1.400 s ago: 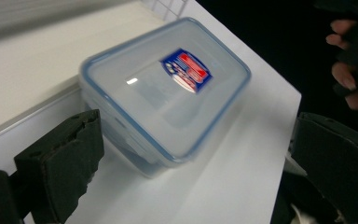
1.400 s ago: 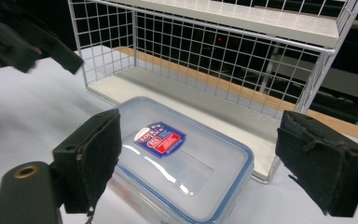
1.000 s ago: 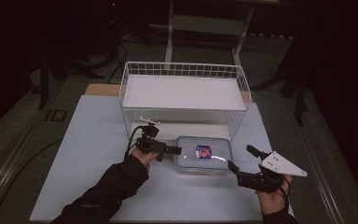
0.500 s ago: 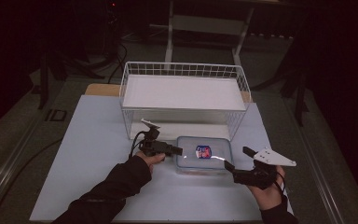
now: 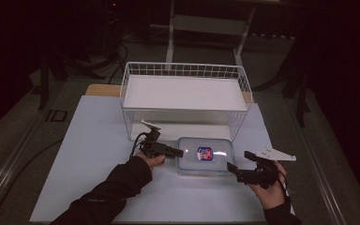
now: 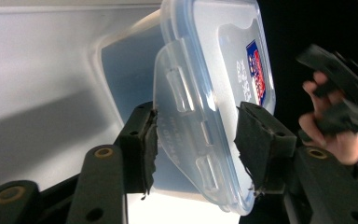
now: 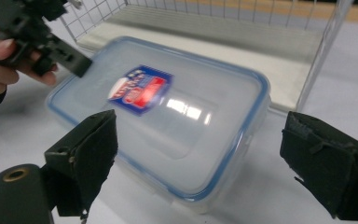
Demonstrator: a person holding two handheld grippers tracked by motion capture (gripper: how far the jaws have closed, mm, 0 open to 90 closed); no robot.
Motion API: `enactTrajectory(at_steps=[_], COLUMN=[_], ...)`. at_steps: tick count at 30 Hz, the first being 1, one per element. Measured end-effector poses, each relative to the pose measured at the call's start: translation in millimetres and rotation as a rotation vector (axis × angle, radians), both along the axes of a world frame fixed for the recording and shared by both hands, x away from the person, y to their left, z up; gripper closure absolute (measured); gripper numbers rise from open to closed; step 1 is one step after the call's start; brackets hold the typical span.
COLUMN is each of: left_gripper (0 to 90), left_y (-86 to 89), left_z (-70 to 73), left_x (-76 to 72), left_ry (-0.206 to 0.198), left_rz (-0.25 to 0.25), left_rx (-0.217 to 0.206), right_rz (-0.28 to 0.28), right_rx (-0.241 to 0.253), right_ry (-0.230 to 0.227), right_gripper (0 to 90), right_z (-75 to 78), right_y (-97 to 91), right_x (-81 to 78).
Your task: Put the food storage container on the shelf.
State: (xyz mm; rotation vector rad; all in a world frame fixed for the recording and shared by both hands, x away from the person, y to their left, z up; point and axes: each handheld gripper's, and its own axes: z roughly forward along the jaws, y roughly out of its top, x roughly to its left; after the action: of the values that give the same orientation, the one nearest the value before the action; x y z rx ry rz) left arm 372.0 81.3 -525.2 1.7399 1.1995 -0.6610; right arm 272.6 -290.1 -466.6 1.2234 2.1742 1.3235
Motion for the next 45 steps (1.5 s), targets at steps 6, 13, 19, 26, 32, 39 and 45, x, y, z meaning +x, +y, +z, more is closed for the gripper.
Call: enactTrajectory(at_steps=[6,13,19,26,32,39,45], left_gripper=[54.3,56.7,57.8,58.6,58.6,58.6,58.5], left_y=[-0.6,-0.6,0.5,1.2,0.7,-0.9,2.1], left_z=[8.4,13.6,14.2,13.9,14.9,18.6,24.2], left_x=[-9.3,-18.5,-22.9,-26.4,-27.9,-35.0,-38.1], left_ry=[-0.081,-0.161,-0.192,-0.207,-0.212,-0.240,-0.273], left_rz=[-0.049,-0.098,-0.117,-0.123,-0.121,-0.113,-0.103], left_rx=[0.021,0.034,0.024,0.021,0.028,0.052,0.061], right_rz=[0.013,0.041,0.081,0.122,0.140,0.130,0.137], right_rx=[0.101,0.209,0.258,0.291,0.302,0.305,0.301], right_ry=[0.150,0.293,0.363,0.392,0.410,0.421,0.407], right_gripper=[14.4,16.7,24.2,39.4,46.6,47.7,47.7], right_z=[-8.1,-22.2,-31.5,-35.4,-34.7,-32.1,-31.2], right_y=[-11.1,-21.9,-26.8,-30.0,-33.1,-33.2,-30.8], right_x=[16.9,34.9,45.1,47.8,47.5,44.0,41.5])
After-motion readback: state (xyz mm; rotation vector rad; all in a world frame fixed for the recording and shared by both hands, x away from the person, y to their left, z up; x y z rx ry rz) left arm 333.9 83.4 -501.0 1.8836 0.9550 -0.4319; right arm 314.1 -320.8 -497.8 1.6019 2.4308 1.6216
